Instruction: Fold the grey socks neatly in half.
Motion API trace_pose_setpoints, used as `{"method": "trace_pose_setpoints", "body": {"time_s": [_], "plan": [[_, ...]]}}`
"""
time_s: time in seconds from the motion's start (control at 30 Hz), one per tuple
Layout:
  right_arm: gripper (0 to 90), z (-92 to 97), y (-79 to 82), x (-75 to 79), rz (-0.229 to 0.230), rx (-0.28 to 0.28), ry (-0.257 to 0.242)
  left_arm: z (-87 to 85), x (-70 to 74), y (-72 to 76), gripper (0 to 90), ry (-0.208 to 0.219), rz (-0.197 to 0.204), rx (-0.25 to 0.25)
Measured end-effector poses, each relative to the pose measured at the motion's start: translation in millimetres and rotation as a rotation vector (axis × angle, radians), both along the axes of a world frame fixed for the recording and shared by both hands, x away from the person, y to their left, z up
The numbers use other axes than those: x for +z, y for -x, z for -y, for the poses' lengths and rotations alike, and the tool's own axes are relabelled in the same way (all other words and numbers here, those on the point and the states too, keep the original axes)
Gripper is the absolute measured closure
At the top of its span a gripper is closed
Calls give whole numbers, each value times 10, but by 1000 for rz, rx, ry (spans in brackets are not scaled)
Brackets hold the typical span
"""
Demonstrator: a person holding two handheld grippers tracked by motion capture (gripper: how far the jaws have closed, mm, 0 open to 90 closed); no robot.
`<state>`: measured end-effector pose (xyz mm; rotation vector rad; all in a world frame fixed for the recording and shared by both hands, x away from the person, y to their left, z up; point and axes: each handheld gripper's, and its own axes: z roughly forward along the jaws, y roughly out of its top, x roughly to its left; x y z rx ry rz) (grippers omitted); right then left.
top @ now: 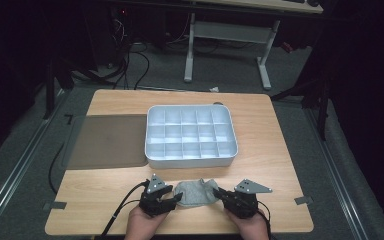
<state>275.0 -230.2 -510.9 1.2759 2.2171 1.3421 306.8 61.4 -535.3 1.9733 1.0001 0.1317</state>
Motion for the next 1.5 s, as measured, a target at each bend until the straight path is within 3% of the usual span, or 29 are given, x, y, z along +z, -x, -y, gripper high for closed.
{"method": "trace_pose_setpoints", "body": {"time_s": [0.07, 0.1, 0.13, 0.3, 0.4, 0.47, 0.63, 0.83, 0.93, 1.1, 1.17, 1.3, 1.4, 1.43, 1.47, 1.5], "plan": [[853, -25, 2, 18, -2, -3, 20, -23, 9, 7, 606, 22, 10, 1], [850, -60, -1, 47, 2, -6, 49, -43, 7, 2, 688, 38, 3, 5], [850, -72, -2, 61, 2, -9, 57, -55, 2, -3, 716, 48, -5, 7], [848, -167, -2, 155, 24, -29, 100, -81, -3, -3, 791, 70, 1, 5], [847, -284, -2, 202, 52, -47, 169, -86, 0, 2, 805, 81, 15, 11], [847, -305, -8, 201, 55, -48, 181, -92, 3, 6, 809, 88, 26, 14], [840, -423, -17, 214, 55, -46, 196, -83, 7, 25, 818, 87, 43, 16], [846, -632, -61, 176, 51, -7, 186, -61, 7, 21, 819, 71, 34, 6], [850, -746, -75, 156, 47, 15, 189, -5, 11, 36, 819, 29, 47, -25], [849, -858, -88, 121, 49, 43, 190, 59, 17, 50, 807, 16, 58, -52], [848, -877, -99, 102, 46, 46, 196, 45, 24, 64, 760, 19, 63, -54], [846, -850, -113, 74, 33, 45, 200, -118, 102, 139, 683, 79, 72, -51], [845, -834, -98, 68, 35, 42, 203, -247, 126, 151, 779, 59, 83, -23], [845, -831, -94, 70, 36, 41, 204, -264, 117, 145, 802, 42, 77, -16], [845, -828, -87, 77, 40, 42, 205, -240, 84, 130, 826, -3, 62, -15], [845, -828, -87, 77, 40, 42, 205, -240, 84, 130, 832, -3, 62, -15]]}}
